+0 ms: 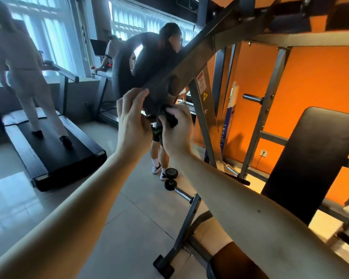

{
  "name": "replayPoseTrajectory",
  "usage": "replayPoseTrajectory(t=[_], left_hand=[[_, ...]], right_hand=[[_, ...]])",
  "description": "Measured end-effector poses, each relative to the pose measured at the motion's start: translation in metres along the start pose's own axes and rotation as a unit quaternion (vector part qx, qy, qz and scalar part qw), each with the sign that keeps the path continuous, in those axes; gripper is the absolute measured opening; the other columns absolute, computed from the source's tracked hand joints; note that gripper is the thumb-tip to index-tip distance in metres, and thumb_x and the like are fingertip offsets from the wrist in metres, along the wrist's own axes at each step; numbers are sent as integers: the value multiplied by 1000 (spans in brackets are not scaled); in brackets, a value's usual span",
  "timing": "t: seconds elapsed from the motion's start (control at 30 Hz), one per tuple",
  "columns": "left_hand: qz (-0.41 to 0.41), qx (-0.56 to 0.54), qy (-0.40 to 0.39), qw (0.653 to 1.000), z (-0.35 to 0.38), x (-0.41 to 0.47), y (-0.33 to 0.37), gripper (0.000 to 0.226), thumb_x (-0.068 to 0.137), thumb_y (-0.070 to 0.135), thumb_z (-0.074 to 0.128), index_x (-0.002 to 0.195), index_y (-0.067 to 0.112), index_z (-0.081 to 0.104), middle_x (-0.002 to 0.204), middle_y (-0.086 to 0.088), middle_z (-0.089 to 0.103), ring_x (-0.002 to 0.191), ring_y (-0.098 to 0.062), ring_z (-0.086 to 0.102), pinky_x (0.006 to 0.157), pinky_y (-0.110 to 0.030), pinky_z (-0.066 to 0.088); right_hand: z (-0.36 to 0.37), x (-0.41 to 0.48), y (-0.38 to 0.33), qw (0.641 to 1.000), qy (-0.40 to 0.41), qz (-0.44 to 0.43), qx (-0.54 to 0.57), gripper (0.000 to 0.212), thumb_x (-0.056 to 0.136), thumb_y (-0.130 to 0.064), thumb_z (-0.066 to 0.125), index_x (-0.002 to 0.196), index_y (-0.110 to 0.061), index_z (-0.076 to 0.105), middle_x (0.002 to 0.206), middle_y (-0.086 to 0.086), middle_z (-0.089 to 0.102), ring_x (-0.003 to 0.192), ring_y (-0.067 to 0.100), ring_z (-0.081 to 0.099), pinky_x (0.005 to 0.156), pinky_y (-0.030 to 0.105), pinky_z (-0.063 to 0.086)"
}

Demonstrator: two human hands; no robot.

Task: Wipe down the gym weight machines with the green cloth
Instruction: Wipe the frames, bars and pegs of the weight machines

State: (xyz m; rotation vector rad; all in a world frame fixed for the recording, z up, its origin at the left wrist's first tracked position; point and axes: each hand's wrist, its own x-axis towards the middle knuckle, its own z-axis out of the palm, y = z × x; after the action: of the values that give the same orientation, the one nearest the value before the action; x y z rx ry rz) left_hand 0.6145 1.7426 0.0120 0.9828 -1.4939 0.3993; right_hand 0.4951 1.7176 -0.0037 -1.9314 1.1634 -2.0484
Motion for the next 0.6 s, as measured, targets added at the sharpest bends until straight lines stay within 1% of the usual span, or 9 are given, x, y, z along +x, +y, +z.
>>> replayPoseTrajectory(t=[0.03, 0.1, 0.17, 0.33, 0.4, 0.43, 0.47, 0.53, 0.6], left_hand=[[3, 0, -1, 1000, -1, 1, -1, 68, 74, -18, 42, 138, 0, 56, 139, -16, 51, 122, -33, 44, 109, -21, 34], [11, -4, -7, 1000, -3, 2, -2, 69, 72, -18, 40, 137, -1, 56, 139, -16, 52, 124, -35, 46, 111, -37, 39], [22, -9, -10, 1000, -2, 3, -5, 66, 74, -17, 40, 136, -2, 57, 139, -17, 53, 125, -35, 48, 109, -44, 42], [33, -39, -2, 999, 3, 1, -15, 63, 76, -18, 41, 136, -3, 57, 139, -17, 53, 125, -33, 48, 104, -48, 45], [35, -46, 1, 998, 6, 0, -16, 66, 74, -17, 39, 136, -2, 57, 139, -17, 53, 125, -33, 48, 104, -49, 45], [36, -46, 4, 998, 6, 0, -17, 68, 73, -17, 38, 137, -2, 57, 139, -16, 52, 126, -33, 47, 104, -50, 45], [36, -47, 5, 998, 6, 0, -16, 71, 71, -16, 38, 137, -1, 56, 140, -16, 51, 126, -33, 47, 103, -50, 45], [26, -52, 3, 998, 7, -3, -11, 75, 68, -17, 39, 140, -1, 54, 142, -16, 49, 128, -34, 45, 107, -48, 45], [4, -51, 0, 999, 10, -13, -5, 74, 71, -17, 45, 144, -1, 50, 146, -18, 44, 134, -34, 42, 115, -37, 38]], right_hand=[[0, -1, 6, 999, -2, 32, 2, 17, 84, -1, 76, 100, -7, 72, 107, 4, 63, 98, 3, 56, 91, 4, 40], [-1, 3, 12, 996, -3, 89, 6, 14, 85, -2, 76, 98, -7, 73, 103, 1, 64, 92, 1, 56, 87, 9, 44], [-1, 7, 8, 996, 11, 89, 12, 16, 85, -2, 76, 101, -7, 75, 106, 2, 65, 95, -2, 56, 88, 9, 45], [5, 9, -11, 998, 42, -40, 32, 21, 88, -4, 74, 109, -8, 75, 116, -2, 62, 113, 11, 59, 99, 24, 51], [7, 11, -6, 997, 42, -57, 21, 22, 87, -2, 73, 108, -7, 74, 118, 2, 62, 114, 15, 59, 99, 27, 52], [6, 9, 0, 998, 37, -59, 10, 21, 87, -2, 73, 107, -7, 74, 118, 3, 63, 114, 16, 59, 99, 26, 51], [3, 7, 8, 998, 23, -52, -4, 20, 86, -3, 74, 106, -8, 74, 116, 2, 63, 111, 14, 60, 98, 23, 50], [-9, 3, 24, 999, -18, 10, -43, 17, 88, -6, 74, 104, -11, 75, 110, -2, 64, 103, 7, 59, 95, 16, 48], [-26, -3, 37, 994, -47, 83, -60, 15, 90, -10, 73, 105, -14, 75, 107, -3, 67, 101, 6, 61, 95, 15, 48]])
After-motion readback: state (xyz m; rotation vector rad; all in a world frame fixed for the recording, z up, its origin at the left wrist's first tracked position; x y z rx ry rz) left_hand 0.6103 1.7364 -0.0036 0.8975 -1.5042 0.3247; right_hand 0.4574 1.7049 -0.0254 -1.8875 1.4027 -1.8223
